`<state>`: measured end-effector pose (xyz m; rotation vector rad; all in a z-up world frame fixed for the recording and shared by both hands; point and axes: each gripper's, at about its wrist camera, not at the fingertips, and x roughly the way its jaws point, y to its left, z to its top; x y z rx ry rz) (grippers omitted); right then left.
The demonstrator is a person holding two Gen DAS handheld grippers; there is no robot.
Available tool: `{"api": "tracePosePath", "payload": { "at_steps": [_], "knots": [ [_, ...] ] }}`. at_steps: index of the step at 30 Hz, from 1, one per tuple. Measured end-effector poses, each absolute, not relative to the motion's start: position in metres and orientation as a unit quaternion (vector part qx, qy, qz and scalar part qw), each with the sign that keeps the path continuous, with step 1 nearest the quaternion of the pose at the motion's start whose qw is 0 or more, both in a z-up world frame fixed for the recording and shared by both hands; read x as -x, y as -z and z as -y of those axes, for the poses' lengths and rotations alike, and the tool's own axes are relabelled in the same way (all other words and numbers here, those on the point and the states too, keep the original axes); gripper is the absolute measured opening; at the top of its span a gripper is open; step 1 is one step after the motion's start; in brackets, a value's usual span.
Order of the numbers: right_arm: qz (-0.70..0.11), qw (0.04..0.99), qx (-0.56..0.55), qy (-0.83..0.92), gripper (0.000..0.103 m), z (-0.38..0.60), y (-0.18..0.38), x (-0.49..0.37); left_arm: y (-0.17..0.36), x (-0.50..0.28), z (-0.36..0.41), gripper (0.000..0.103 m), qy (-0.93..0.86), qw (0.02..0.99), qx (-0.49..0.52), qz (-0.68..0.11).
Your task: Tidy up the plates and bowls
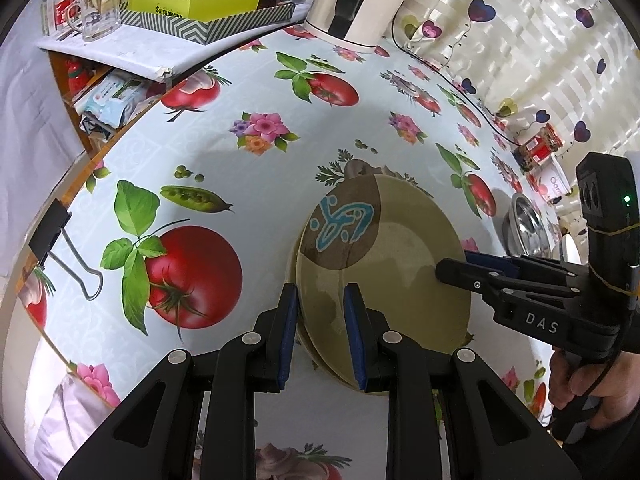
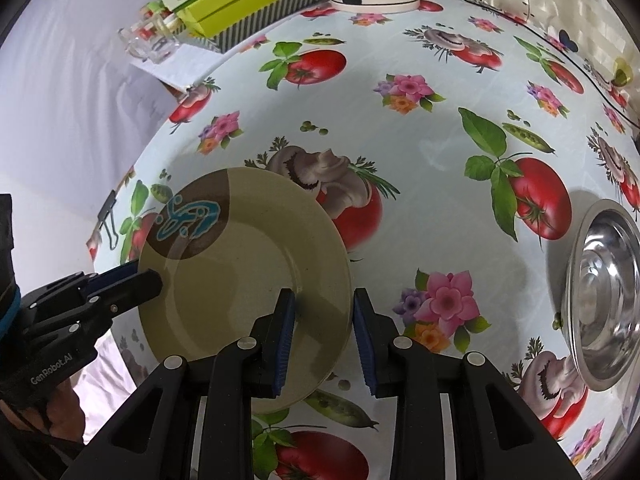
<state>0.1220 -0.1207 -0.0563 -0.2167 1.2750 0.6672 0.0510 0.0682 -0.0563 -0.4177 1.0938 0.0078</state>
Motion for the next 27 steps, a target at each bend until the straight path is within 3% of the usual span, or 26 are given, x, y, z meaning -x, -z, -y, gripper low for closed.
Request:
{"api": "tracePosePath", "payload": {
  "at_steps": [27],
  "knots": [
    [-0.540,0.781,0.098,-0.299,0.029,0.130,0.045,-0.101,0.053,-0.046,-0.064,0.024,-0.011,0.847,0.169,-0.505]
  ]
}}
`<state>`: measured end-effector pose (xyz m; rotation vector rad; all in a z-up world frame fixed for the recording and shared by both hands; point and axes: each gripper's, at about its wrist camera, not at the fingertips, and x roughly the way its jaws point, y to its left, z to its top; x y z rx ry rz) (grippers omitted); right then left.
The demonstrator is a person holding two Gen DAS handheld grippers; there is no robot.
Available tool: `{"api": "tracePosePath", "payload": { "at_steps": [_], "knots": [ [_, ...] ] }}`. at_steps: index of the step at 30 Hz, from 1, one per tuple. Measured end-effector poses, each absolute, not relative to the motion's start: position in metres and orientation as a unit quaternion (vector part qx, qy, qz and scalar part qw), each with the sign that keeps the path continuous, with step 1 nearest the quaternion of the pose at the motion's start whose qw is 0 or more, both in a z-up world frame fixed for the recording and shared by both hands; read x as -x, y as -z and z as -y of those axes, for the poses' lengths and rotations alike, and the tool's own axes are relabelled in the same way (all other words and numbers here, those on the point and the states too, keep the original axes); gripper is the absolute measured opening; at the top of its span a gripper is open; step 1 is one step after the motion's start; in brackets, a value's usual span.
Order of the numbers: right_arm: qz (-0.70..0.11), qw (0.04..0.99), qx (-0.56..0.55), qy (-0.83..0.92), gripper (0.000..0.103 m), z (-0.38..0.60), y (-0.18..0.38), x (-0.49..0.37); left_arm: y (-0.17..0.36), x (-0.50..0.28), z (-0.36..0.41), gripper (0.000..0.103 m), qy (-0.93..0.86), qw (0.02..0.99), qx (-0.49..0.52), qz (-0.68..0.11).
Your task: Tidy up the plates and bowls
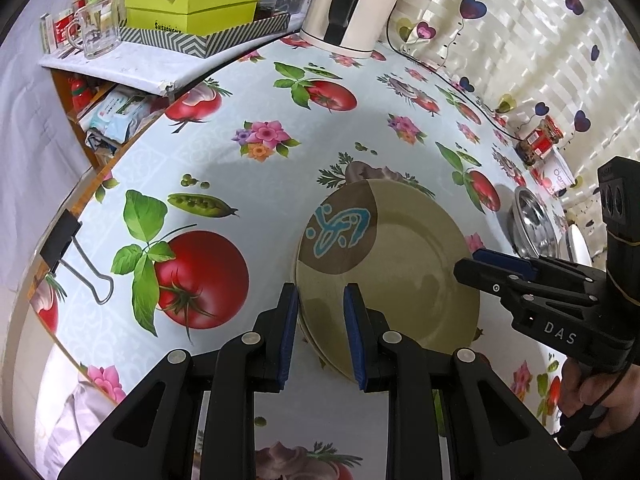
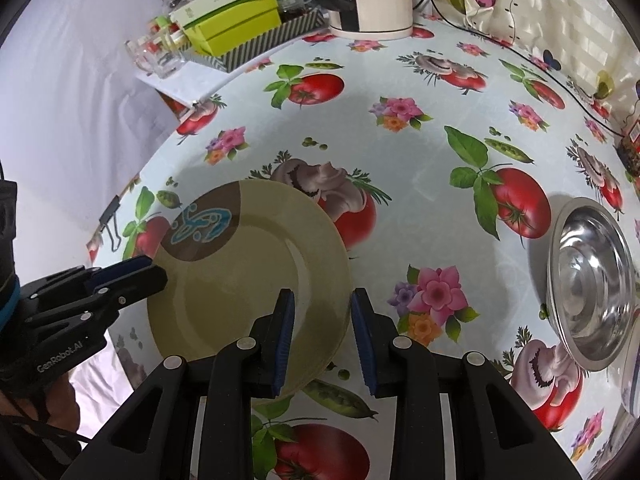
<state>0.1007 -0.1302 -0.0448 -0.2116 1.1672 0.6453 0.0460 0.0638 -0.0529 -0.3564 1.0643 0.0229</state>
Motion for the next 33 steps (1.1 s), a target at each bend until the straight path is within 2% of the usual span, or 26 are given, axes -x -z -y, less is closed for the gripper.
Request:
{"api": "tracePosePath", "payload": {
  "at_steps": [11,23,27,33],
  "knots": [
    [-0.536,0.786,0.077,-0.299,0.029,0.140,0.041,-0.097,0.045,-0.043,-0.062,0.024,-0.019,0.856,0.155,-0.493],
    [-0.501,0.820,0.025,-0.276,0.032,0.193,0.013,-0.084,0.020,-0.048,-0.039,0.025,0.003,0.872,0.128,-0.472],
    [-0.487,0.833,0.004,-0.264,0.041,0.217,0.004,-0.083,0.015,-0.051,-0.023,0.025,0.020,0.874,0.118,-0.470],
    [-0.478,0.845,-0.012,-0.241,0.046,0.248,-0.002,-0.082,0.008,-0.058,-0.002,0.025,0.045,0.877,0.107,-0.467]
  ]
}}
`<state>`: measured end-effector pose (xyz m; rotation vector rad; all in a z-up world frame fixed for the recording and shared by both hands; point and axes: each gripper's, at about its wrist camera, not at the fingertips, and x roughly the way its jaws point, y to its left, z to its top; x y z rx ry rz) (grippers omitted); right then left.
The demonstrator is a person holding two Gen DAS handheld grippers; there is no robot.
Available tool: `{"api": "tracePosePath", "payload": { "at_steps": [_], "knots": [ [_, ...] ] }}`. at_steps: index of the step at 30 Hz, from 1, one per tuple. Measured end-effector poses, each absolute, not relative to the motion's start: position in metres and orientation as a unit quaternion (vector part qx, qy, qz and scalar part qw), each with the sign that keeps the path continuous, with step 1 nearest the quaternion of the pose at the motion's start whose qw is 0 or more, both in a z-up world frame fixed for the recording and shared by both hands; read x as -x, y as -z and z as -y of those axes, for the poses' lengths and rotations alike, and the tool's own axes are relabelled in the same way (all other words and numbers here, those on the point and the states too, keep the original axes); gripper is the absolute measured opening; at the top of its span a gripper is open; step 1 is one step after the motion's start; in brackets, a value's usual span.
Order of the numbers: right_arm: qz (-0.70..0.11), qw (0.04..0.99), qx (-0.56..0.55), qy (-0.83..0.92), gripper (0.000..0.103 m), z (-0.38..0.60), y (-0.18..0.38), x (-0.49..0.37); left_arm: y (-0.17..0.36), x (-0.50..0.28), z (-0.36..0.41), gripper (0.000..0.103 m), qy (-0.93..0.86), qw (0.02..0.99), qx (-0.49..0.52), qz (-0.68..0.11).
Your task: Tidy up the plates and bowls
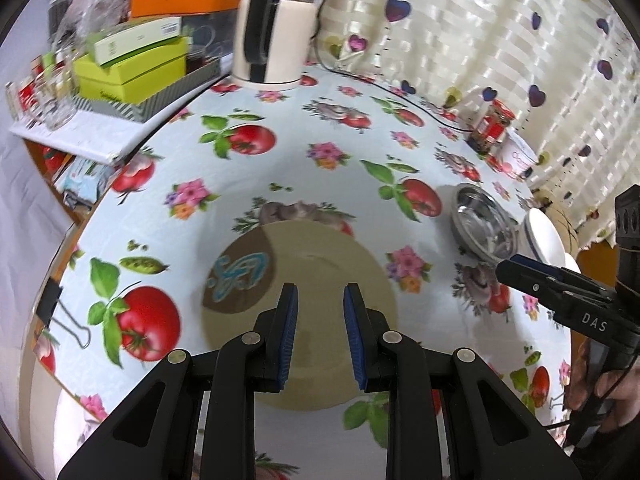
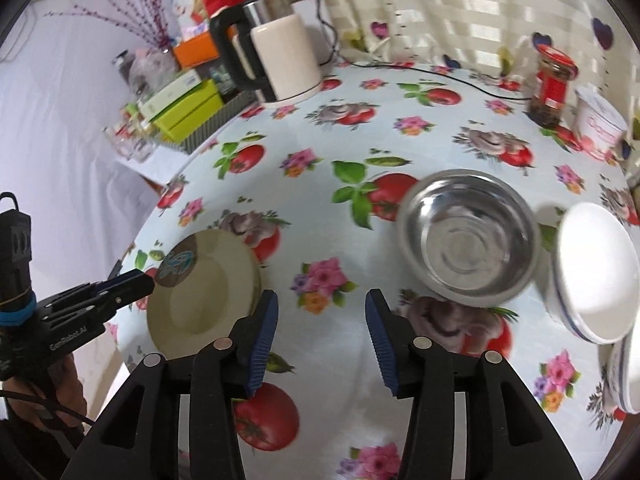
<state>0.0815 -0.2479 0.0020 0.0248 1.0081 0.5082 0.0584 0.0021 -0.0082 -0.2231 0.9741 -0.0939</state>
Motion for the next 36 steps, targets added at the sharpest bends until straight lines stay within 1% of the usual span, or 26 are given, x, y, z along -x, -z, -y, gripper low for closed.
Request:
{"api": "tracePosePath", "payload": {
  "at_steps": [10,22,36],
  "knots": [
    [-0.474,0.858,-0.039,-0.197,0.046,0.288,-0.002,-0.080,0.005,-0.072,0.028,0.025,0.080,0.875,0.095,-0.467],
    [-0.479,0.863,-0.078,-0.142,0.045,0.321,0.006,-0.094,0.009,-0.083,0.046,0.025,0.100,0.871,0.089,-0.473],
    [-0.495,0.855,-0.121,-0.095,0.041,0.344,0.027,-0.116,0.017,-0.094,0.063,0.025,0.117,0.865,0.079,-0.481]
  ]
}}
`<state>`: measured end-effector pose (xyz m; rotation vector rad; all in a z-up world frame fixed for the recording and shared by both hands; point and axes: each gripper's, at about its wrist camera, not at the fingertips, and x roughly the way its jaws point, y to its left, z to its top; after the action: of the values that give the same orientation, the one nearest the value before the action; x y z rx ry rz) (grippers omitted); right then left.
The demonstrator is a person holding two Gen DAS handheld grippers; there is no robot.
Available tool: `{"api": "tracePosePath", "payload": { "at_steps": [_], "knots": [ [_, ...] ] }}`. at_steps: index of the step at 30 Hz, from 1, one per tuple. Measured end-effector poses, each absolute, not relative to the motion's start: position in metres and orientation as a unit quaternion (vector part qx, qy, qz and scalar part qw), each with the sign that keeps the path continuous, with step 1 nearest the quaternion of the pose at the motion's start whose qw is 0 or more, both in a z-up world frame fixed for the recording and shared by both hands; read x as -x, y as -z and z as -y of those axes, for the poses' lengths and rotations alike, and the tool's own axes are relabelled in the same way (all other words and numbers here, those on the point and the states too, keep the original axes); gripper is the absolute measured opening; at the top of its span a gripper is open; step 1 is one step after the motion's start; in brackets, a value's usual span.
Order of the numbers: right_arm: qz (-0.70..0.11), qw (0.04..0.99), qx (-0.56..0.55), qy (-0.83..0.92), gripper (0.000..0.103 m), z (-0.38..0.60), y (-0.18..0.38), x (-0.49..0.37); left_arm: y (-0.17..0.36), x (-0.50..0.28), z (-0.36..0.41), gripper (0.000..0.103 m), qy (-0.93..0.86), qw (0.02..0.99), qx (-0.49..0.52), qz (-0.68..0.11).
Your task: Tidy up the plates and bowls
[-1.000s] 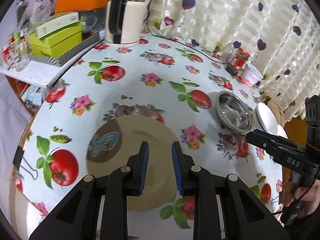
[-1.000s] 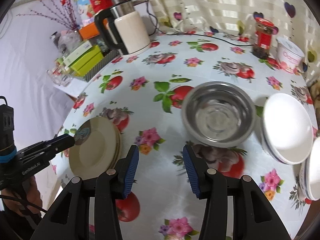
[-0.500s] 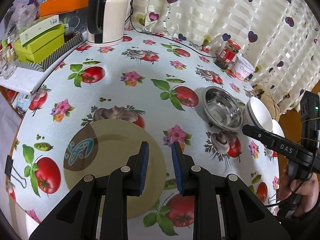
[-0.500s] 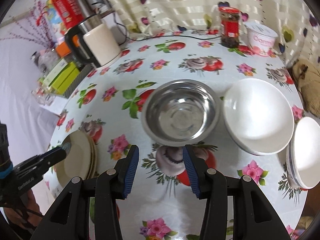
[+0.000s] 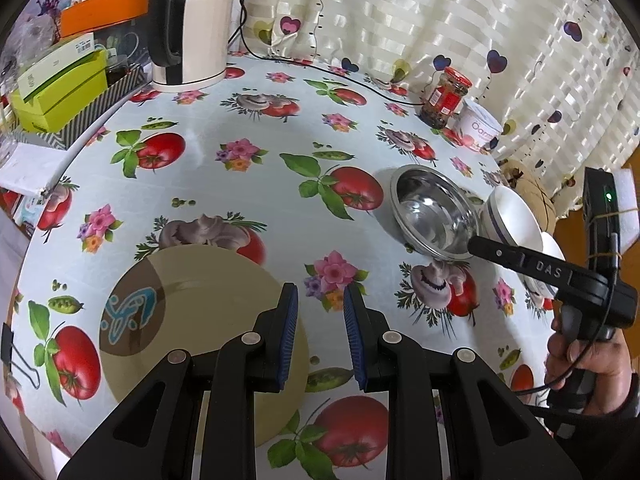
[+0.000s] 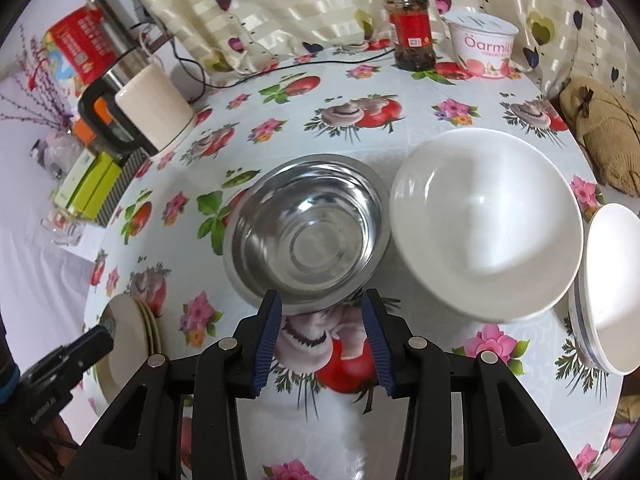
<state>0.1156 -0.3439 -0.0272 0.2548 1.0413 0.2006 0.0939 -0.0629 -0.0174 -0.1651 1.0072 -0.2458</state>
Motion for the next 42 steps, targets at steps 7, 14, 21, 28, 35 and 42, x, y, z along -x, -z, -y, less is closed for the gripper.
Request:
{"api": "tracePosePath", "payload": {
  "at_steps": [7,14,21,28,35,42],
  "knots": [
    [-0.505,0.849,-0.131,-0.088,0.039,0.348,0.037,-0.130,0.022,-0.097,0.071,0.025,0.121,0.863,0.071,-0.485],
    [-0.519,0.841,-0.133,-0.081,0.033,0.349,0.047,-0.140,0.028,-0.099,0.074,0.025,0.121,0.860,0.068,-0.492],
    [-0.525,0.837,-0.133,-0.079,0.024,0.352,0.051,-0.143,0.030,-0.100,0.078,0.025,0.123,0.857,0.066,-0.496],
    [-0.532,0.834,-0.123,-0.079,0.018,0.355,0.049,-0.139,0.031,-0.097,0.083,0.025,0.130,0.855,0.062,-0.498],
    [-0.544,0.828,-0.107,-0.084,0.018,0.357,0.048,-0.124,0.028,-0.092,0.086,0.025,0.135,0.857,0.057,-0.495],
    [-0.554,0.822,-0.101,-0.090,0.018,0.361,0.049,-0.100,0.026,-0.087,0.090,0.025,0.142,0.857,0.052,-0.493]
  ]
}}
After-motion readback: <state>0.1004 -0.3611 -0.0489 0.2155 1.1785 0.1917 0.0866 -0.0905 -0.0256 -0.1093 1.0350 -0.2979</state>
